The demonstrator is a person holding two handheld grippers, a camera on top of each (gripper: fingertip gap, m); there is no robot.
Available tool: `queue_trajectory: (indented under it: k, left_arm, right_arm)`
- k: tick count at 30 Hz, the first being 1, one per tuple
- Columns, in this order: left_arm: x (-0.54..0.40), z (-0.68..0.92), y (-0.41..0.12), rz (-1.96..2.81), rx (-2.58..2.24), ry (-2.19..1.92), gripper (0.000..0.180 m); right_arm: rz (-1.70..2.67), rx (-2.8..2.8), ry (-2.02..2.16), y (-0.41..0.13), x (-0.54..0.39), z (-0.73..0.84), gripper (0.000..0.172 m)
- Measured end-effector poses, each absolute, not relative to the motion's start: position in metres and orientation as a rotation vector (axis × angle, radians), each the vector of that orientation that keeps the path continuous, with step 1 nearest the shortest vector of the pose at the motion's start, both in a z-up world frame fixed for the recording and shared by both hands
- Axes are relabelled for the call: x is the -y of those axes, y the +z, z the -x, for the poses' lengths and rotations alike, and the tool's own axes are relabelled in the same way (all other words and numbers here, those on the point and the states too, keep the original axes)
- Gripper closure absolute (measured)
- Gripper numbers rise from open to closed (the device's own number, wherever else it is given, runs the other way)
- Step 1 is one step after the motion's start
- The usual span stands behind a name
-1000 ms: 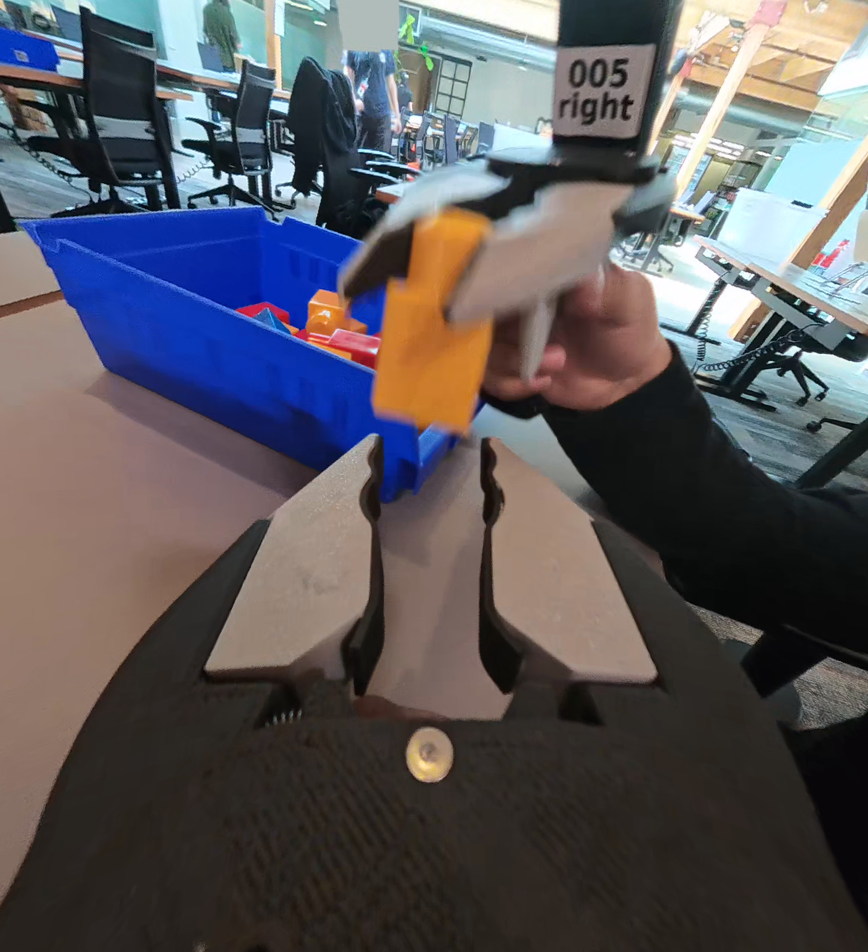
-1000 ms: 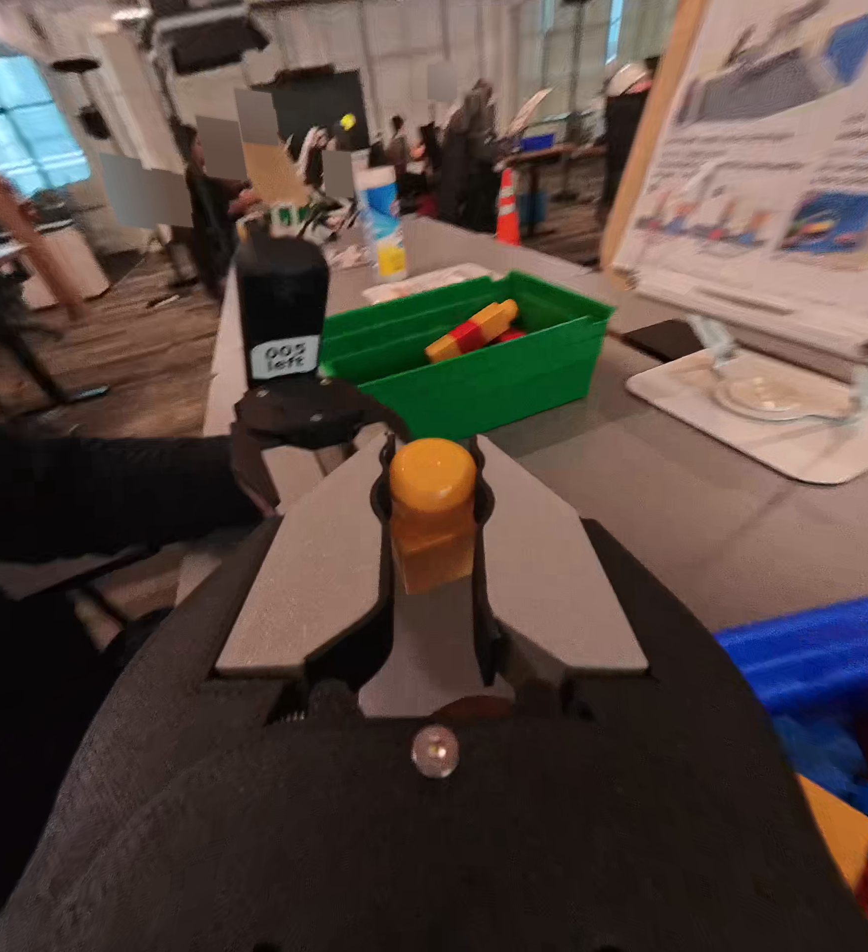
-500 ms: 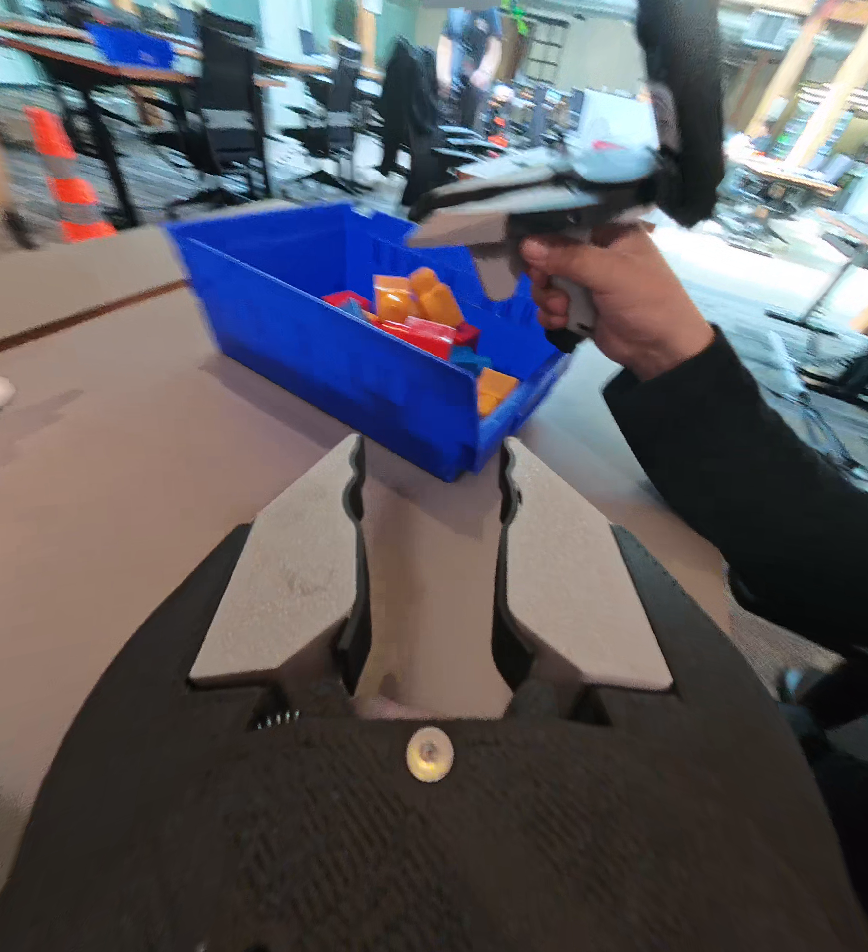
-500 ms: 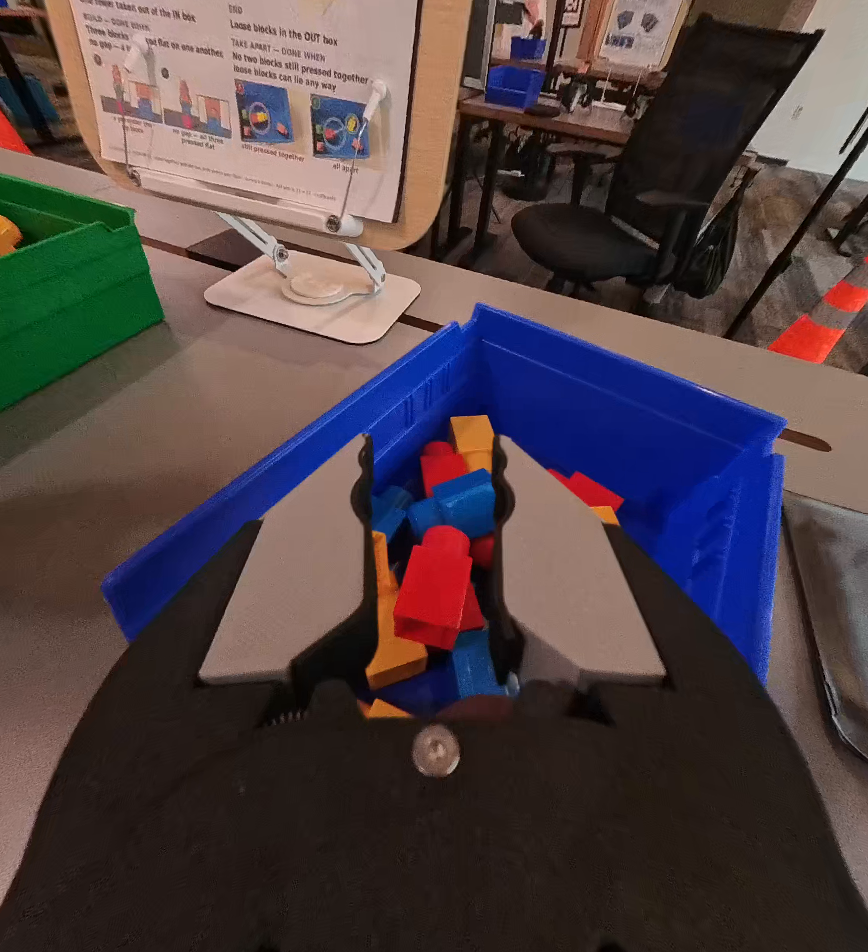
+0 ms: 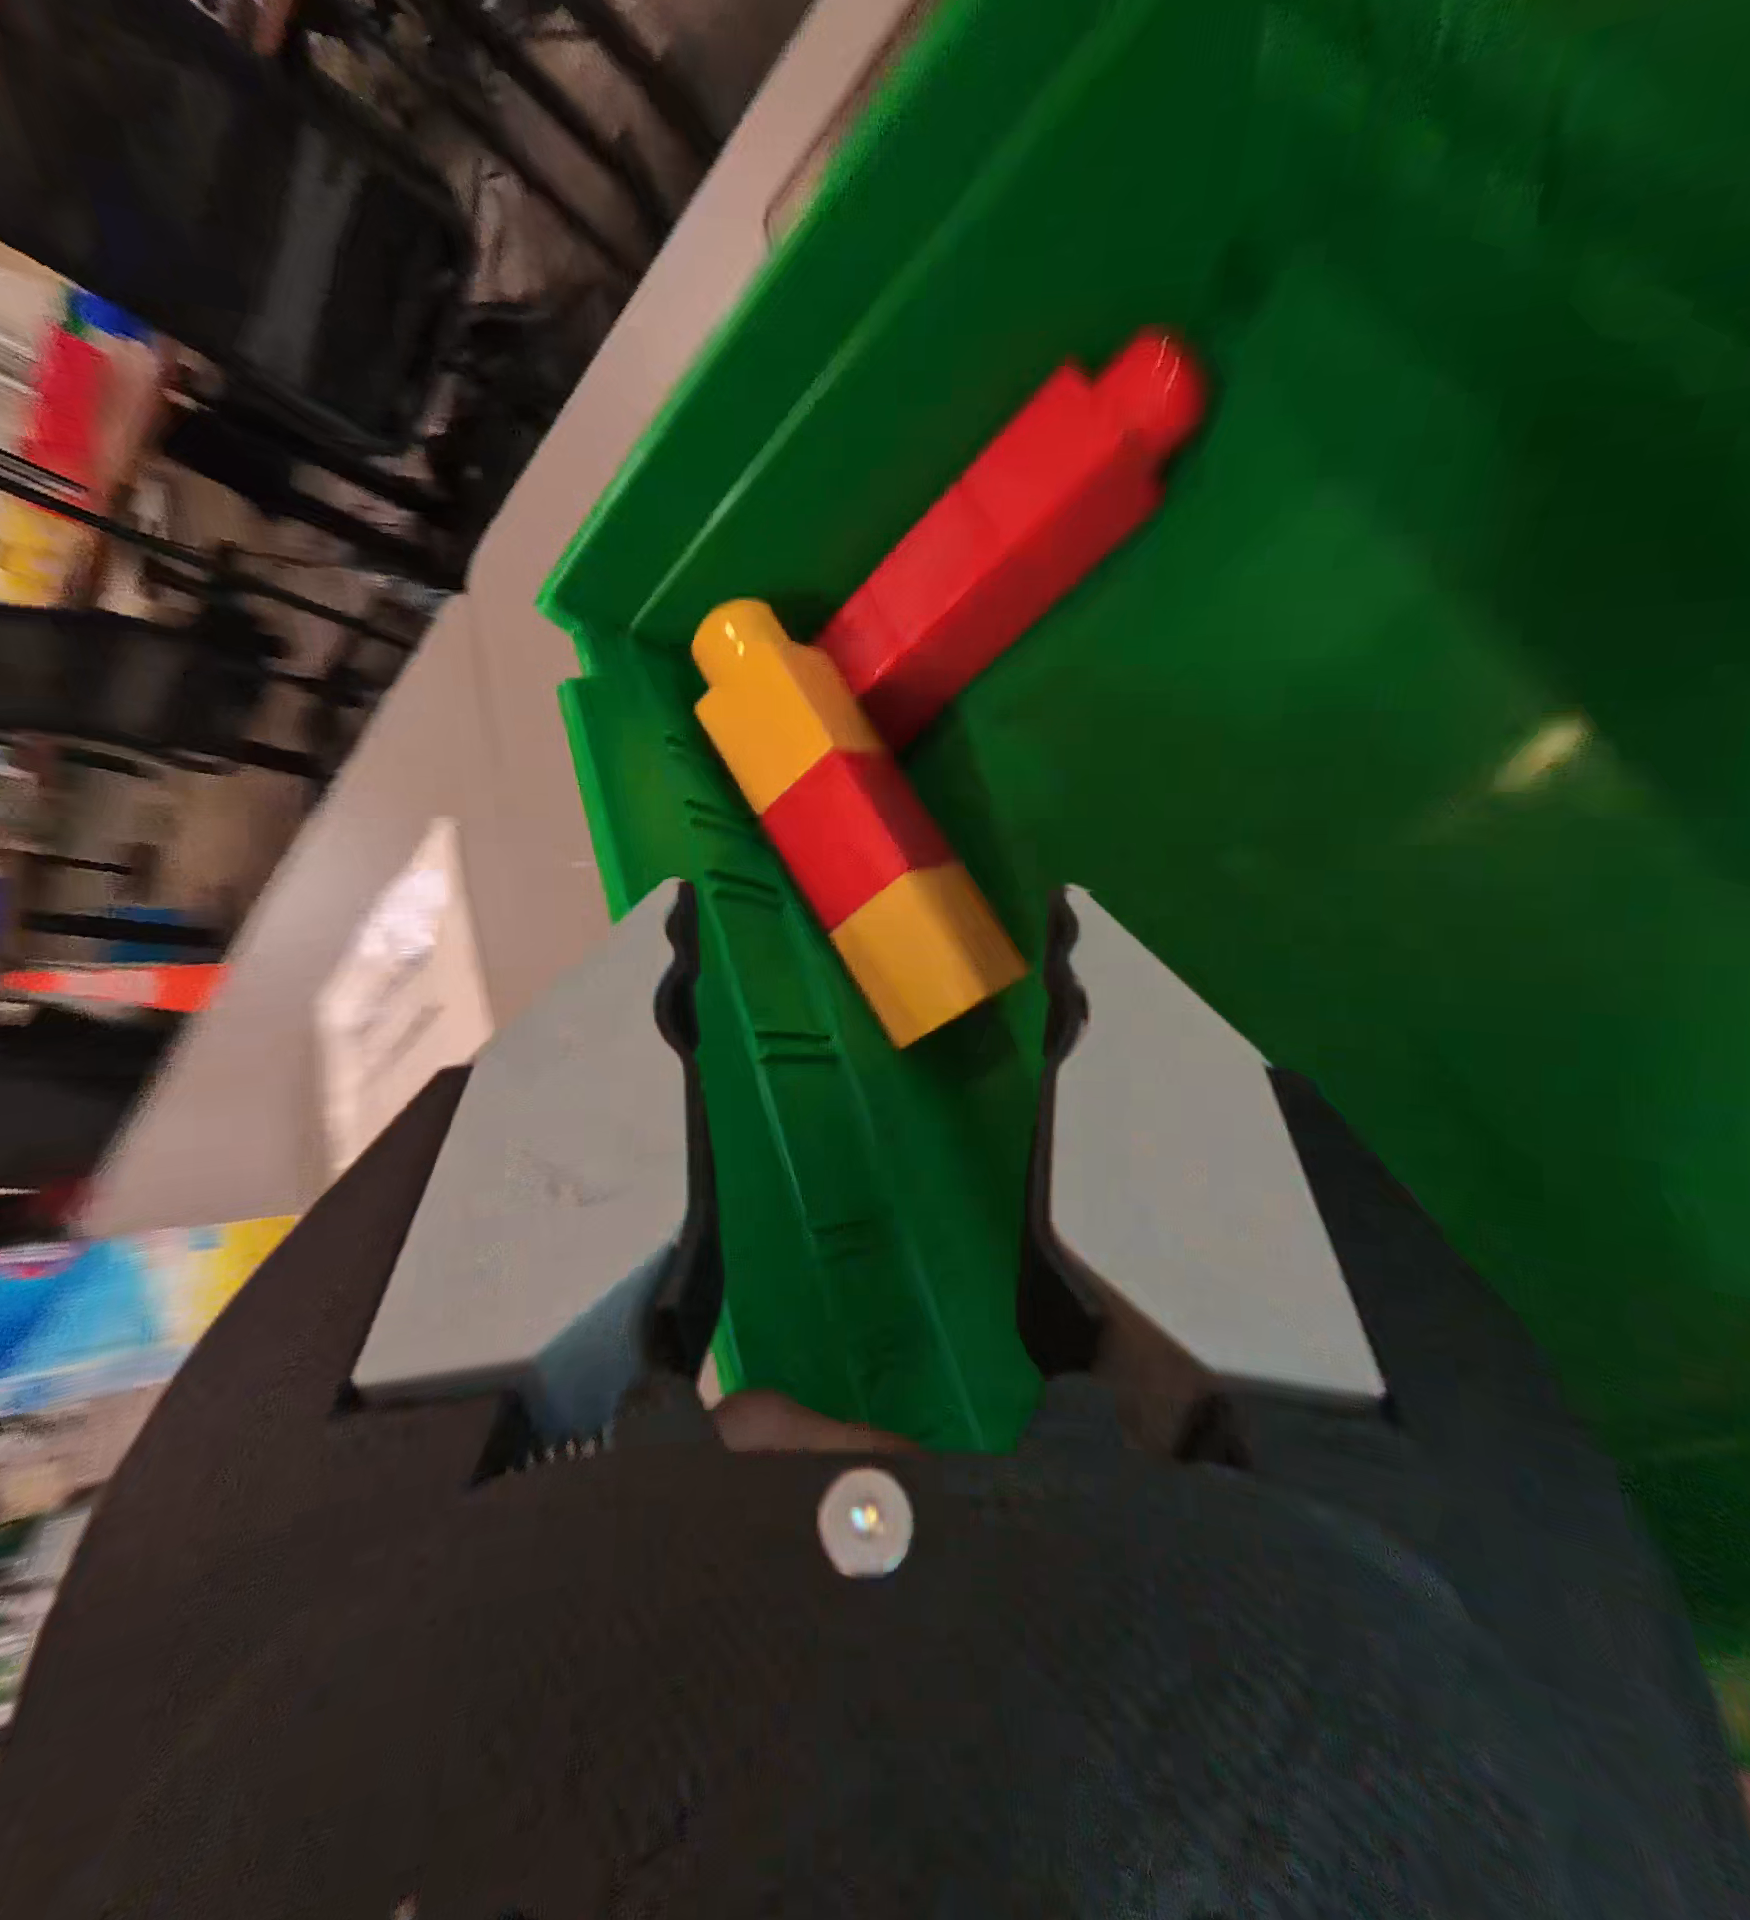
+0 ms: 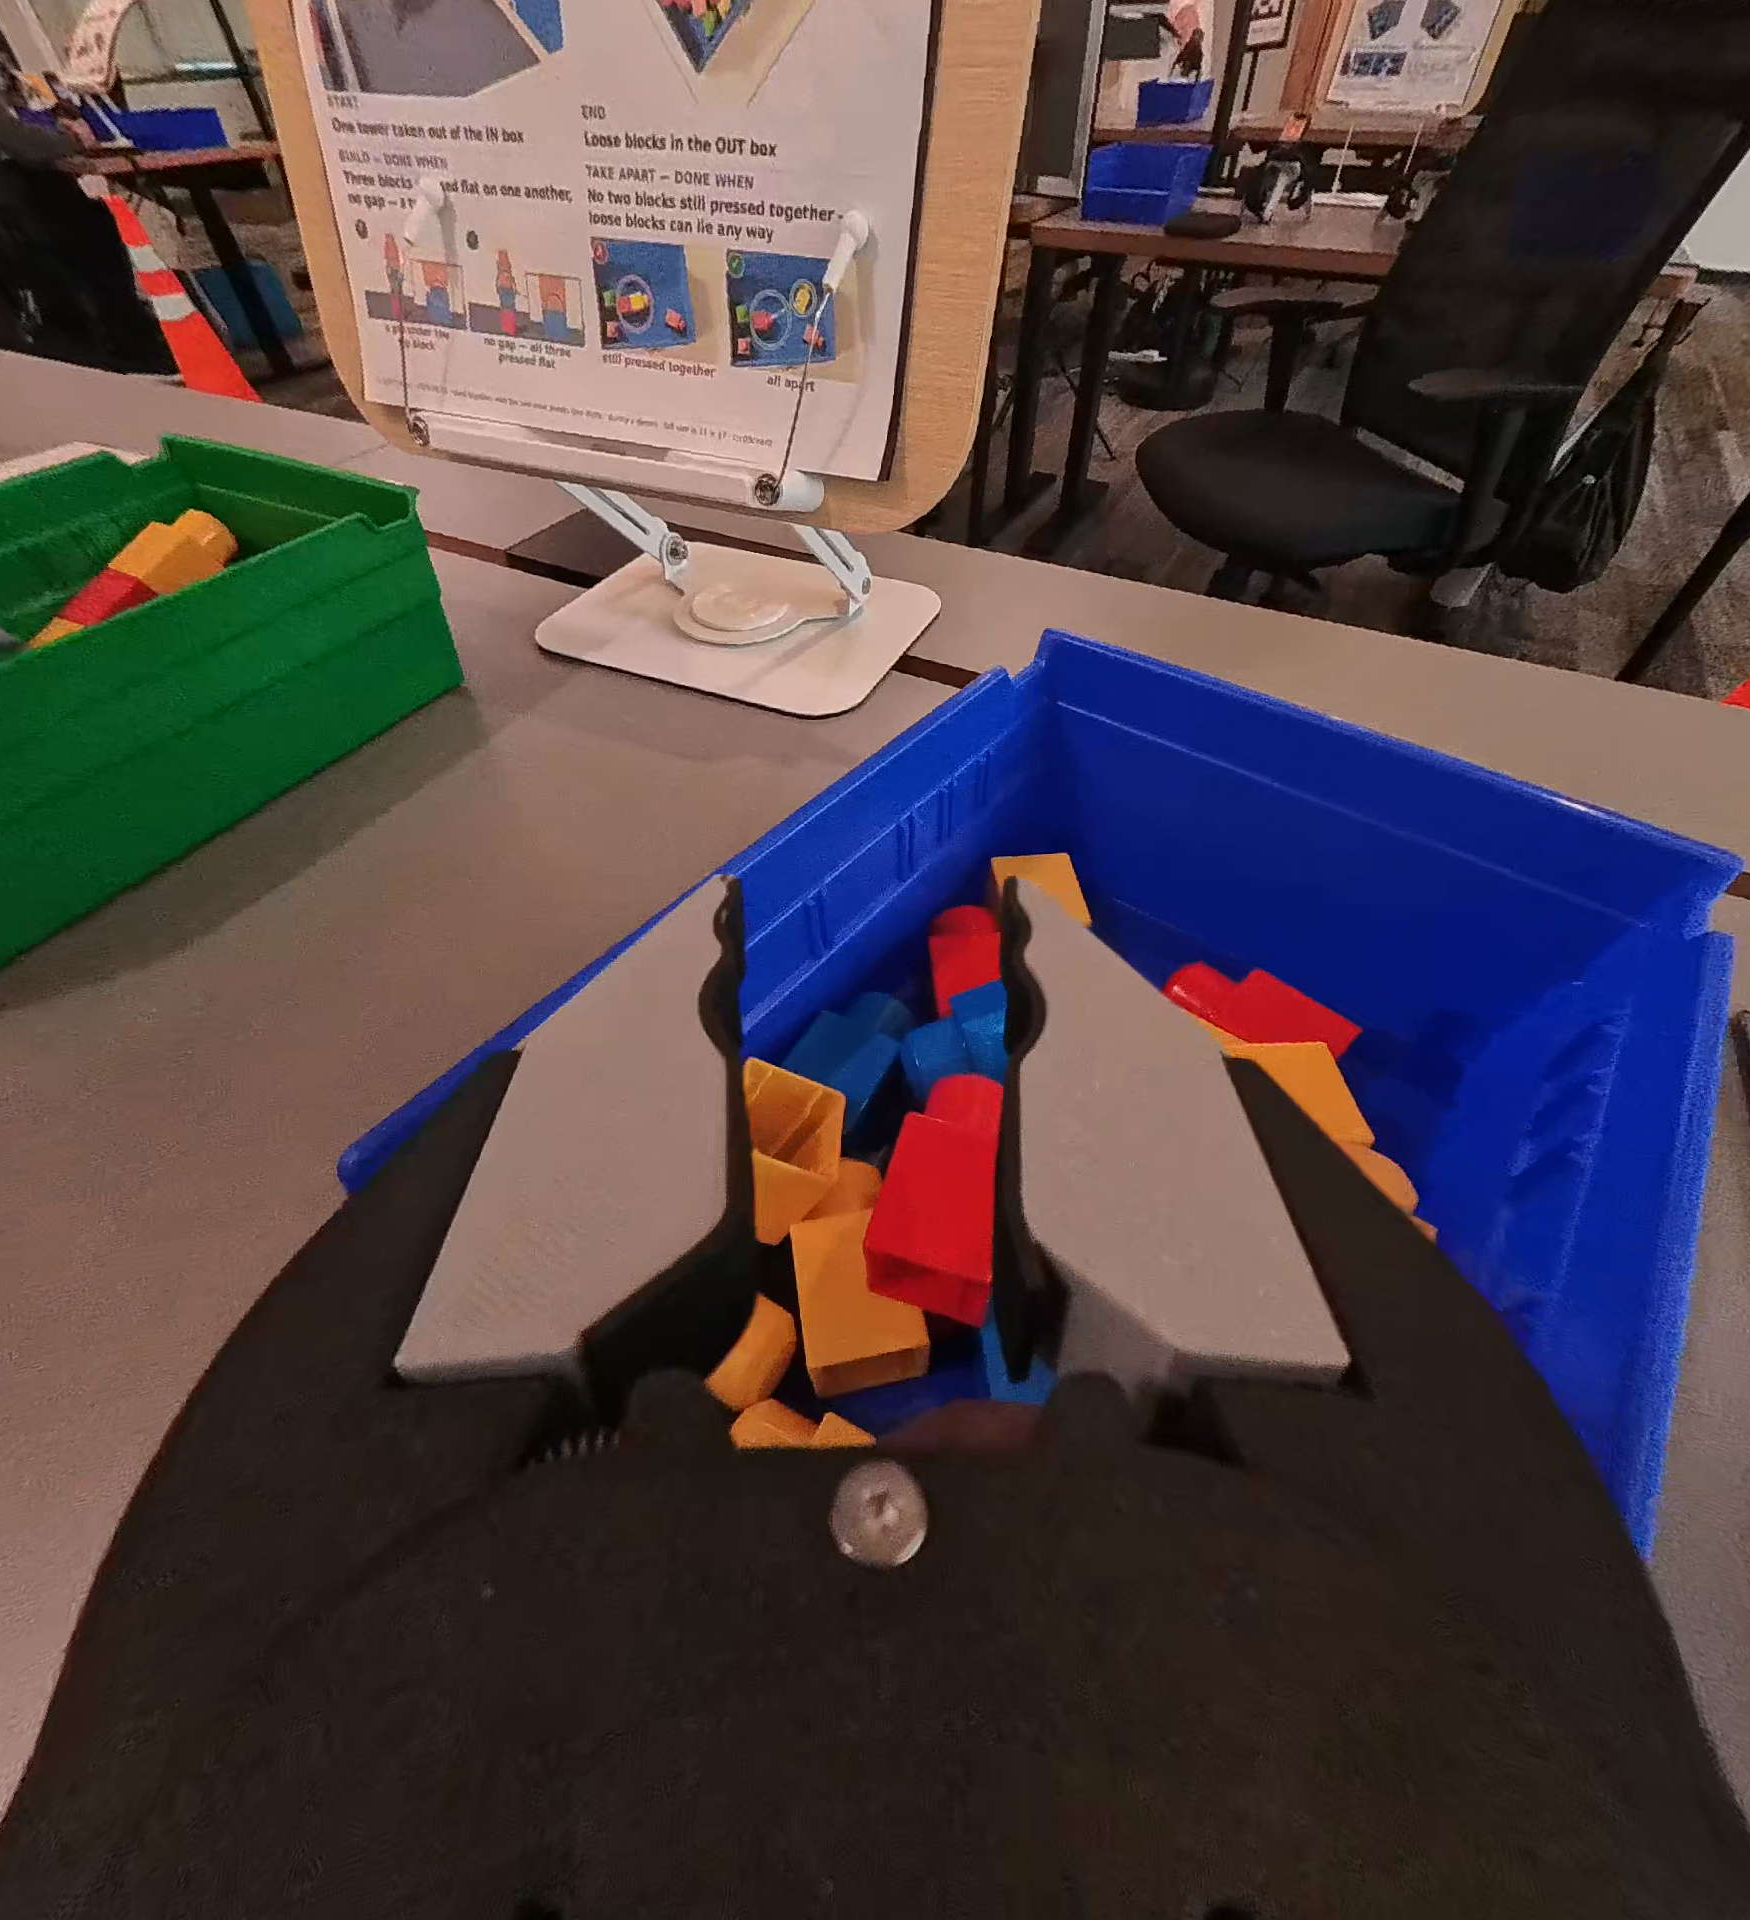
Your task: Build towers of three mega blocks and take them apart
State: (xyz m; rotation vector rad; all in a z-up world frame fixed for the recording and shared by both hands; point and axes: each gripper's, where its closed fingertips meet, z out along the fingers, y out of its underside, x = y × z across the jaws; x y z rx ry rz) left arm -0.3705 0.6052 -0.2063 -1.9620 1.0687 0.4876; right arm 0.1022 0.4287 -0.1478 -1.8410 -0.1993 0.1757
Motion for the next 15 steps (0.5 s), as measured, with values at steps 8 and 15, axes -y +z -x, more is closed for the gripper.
queue_trajectory:
  k: [8, 15]
  left_arm:
    - [-0.616, 0.383, -0.254, 1.992, -1.307, 0.791, 0.113]
    - [-0.633, 0.393, -0.269, 2.103, -1.211, 0.793, 0.132]
  right_arm:
    - [1.839, 0.182, 0.218, -0.148, -0.428, -0.103, 0.125]
    - [1.839, 0.201, 0.206, -0.148, -0.428, -0.1, 0.126]
